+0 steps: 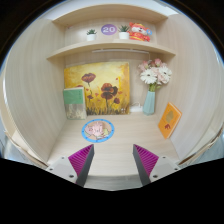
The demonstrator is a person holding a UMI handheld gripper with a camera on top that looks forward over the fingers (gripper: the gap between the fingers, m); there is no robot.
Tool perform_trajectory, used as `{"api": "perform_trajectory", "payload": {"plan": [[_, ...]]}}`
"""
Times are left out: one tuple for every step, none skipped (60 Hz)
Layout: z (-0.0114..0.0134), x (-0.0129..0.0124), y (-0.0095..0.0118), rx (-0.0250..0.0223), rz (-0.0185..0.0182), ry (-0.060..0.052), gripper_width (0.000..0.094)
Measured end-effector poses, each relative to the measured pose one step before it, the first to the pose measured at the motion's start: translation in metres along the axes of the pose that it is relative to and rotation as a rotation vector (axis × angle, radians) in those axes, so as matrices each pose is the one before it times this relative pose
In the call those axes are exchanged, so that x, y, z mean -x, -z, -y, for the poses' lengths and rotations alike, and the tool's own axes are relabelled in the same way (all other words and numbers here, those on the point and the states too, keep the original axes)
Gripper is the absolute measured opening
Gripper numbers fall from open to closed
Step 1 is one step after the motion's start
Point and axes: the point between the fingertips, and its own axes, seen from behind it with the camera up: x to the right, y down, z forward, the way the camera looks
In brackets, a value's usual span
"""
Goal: Arrange mouse
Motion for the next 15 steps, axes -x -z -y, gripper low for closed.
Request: {"api": "perform_trajectory", "payload": {"plan": [[0.00014,-0.00049,0.00164,-0.00142,-0.00178,0.001,0.0779],[0.00016,-0.00057,0.00126,-0.00174,-0.00092,0.0014,0.0777],[-0.00005,-0.00074,0.00192,-0.00229,0.00012,0.0008,0.0778],[-0.00001,-0.0004,0.00102,-0.00246,0.00032,0.0002,0.0777],[0.00025,-0.00026,0.00126,-0.00239,0.00108,-0.0004,0.0778],[0.00057,0.00001,0.00123,-0.00306,0.00106,-0.0006,0.0778],[0.00076,0.00021,0.00123,-0.00284,0.0011,-0.0015,0.0777],[0.00047,0.00019,0.00092,-0.00246,0.00094,-0.002,0.0777],[0.00062,0.00003,0.00103,-0.00268,0.0007,-0.0019,0.0778],[0.00118,0.00001,0.00053,-0.00197,0.0015,-0.0018,0.0778],[0.00053,-0.00004,0.00081,-0.00349,0.0008,-0.0011,0.0779],[0.00039,0.00015,0.00052,-0.00313,0.00044,-0.0013,0.0779],[0.00025,-0.00075,0.00049,-0.00269,-0.00057,0.0001,0.0778],[0.00025,-0.00022,0.0002,-0.00292,-0.00096,0.0001,0.0779],[0.00018,-0.00055,0.00013,-0.00155,-0.00093,0.0002,0.0779]]}}
